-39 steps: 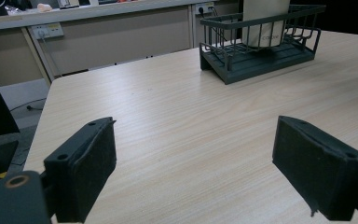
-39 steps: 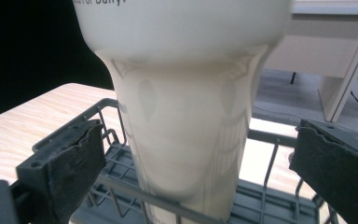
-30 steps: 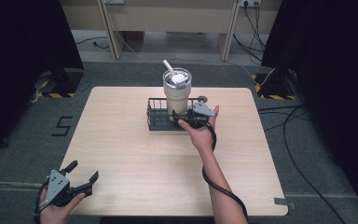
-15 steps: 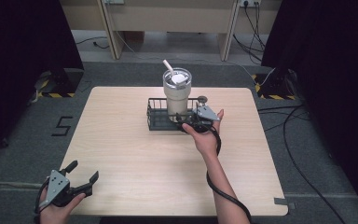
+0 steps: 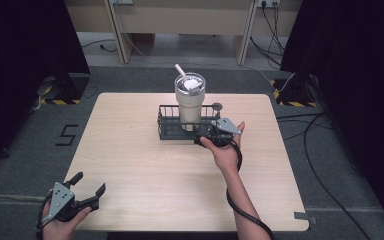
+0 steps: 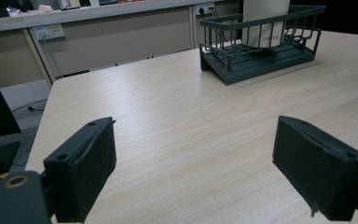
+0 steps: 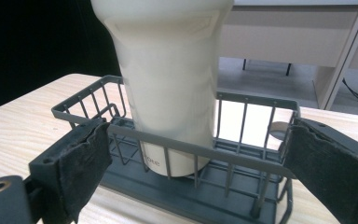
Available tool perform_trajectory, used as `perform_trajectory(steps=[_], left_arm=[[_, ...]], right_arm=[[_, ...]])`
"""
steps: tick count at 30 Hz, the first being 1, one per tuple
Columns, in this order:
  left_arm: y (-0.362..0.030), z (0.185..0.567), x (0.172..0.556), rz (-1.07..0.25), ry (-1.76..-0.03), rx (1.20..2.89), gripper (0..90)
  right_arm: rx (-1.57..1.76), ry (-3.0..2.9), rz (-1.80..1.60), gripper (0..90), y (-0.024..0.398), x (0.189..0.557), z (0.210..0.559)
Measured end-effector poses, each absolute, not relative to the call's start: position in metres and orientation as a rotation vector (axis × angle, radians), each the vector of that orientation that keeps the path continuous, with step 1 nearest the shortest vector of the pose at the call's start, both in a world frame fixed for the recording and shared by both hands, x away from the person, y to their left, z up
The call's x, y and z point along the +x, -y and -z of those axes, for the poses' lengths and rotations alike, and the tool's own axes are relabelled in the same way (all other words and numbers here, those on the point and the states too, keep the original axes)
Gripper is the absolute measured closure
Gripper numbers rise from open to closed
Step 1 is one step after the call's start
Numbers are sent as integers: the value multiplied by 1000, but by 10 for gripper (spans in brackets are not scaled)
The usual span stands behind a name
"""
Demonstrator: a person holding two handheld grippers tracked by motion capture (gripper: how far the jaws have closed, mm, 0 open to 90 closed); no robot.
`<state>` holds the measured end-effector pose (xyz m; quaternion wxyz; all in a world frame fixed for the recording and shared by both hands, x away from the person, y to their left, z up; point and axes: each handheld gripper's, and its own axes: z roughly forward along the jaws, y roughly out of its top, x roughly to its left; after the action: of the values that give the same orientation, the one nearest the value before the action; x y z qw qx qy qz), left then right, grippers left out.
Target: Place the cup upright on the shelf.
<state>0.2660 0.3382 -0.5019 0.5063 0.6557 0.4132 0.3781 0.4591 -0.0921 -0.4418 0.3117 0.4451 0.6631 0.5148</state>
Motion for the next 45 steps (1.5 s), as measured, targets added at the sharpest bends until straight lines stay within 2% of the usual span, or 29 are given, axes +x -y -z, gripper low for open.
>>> perform_trajectory(steps=[45], left_arm=[[-336, 502, 265, -918, -999, 1581, 125]], right_arm=[[1215, -1715, -1269, 96, 155, 416, 450]])
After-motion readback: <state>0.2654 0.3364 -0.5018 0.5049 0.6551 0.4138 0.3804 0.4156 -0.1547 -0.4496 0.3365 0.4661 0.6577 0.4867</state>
